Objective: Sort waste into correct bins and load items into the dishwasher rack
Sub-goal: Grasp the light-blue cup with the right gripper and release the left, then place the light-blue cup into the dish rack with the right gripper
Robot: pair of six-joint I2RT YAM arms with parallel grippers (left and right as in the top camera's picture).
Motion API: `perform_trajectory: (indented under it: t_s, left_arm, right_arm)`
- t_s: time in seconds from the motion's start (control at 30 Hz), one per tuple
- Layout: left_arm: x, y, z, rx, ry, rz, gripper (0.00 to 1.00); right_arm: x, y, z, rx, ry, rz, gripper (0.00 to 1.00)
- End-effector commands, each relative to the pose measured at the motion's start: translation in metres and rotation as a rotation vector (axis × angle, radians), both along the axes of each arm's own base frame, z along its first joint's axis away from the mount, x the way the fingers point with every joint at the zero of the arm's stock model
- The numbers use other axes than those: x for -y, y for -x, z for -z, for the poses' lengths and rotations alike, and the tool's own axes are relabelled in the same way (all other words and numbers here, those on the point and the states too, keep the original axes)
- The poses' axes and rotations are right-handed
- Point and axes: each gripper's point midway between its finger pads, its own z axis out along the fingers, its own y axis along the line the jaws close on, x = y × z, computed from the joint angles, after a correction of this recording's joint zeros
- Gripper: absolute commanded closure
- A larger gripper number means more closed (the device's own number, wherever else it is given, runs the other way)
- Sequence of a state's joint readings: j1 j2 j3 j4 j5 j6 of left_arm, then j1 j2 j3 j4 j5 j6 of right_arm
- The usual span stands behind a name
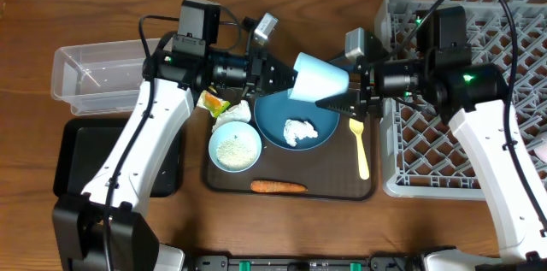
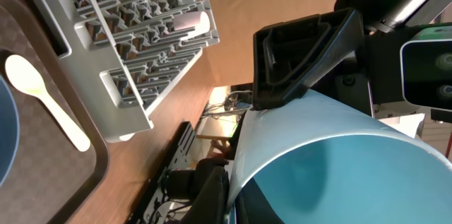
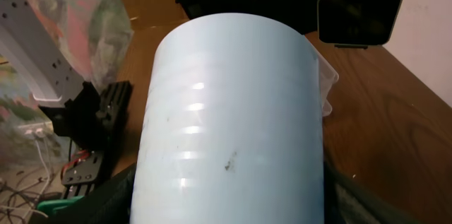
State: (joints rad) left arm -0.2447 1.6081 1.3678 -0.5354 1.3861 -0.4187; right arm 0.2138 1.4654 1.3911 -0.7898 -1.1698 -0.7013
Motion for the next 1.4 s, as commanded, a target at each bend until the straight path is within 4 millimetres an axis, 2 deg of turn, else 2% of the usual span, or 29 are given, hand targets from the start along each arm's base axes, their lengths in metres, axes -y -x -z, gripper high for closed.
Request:
perform_trajectory:
  t_s: [0.0,0.3,0.43,0.47,0.5,0.53,0.67,0.8,0.9,1.03,1.2,1.37]
  left_arm:
    - [0.003,0.000,0.000,0.001,-0.006,0.003,0.94]
    - [0.003,0.000,0.000,0.001,-0.006,0.003,0.94]
    - [0.003,0.000,0.000,0.002,-0.006,0.003,0.92]
    - [0.003,0.000,0.000,0.003,-0.007,0.002,0.84]
    - [0.003,-0.001,0.001,0.009,-0.012,-0.002,0.64]
    - [0.003,-0.002,0.003,0.020,-0.022,-0.010,0.54]
    - [-0.001,-0.014,0.019,0.049,-0.112,-0.079,0.41]
    - [-0.020,-0.032,0.059,0.066,-0.345,-0.213,0.33]
    - [-0.049,-0.037,0.096,0.036,-0.588,-0.315,0.31]
    - [-0.081,-0.027,0.121,-0.013,-0.800,-0.367,0.29]
    - [-0.115,-0.013,0.129,-0.020,-0.994,-0.410,0.29]
    - [-0.137,-0.004,0.120,0.009,-1.095,-0.459,0.29]
  right_arm:
    - [-0.014,0.018,-0.009,-0.002,-0.057,-0.091,0.34]
    - [-0.013,0.015,-0.005,-0.002,-0.036,-0.074,0.52]
    - [-0.011,0.012,0.000,-0.019,-0.009,-0.049,0.52]
    - [-0.011,0.011,0.002,-0.029,0.002,-0.035,0.52]
    - [-0.010,0.009,0.005,-0.037,0.017,-0.019,0.52]
    - [-0.008,0.006,0.008,-0.049,0.036,0.003,0.52]
    - [-0.001,-0.008,0.023,-0.108,0.122,0.116,0.55]
    - [0.014,-0.025,0.042,-0.165,0.230,0.264,0.58]
    - [0.038,-0.044,0.058,-0.229,0.325,0.452,0.62]
    - [0.076,-0.062,0.072,-0.318,0.405,0.683,0.63]
    - [0.134,-0.068,0.074,-0.466,0.438,0.926,0.64]
    - [0.197,-0.061,0.067,-0.625,0.416,1.137,0.70]
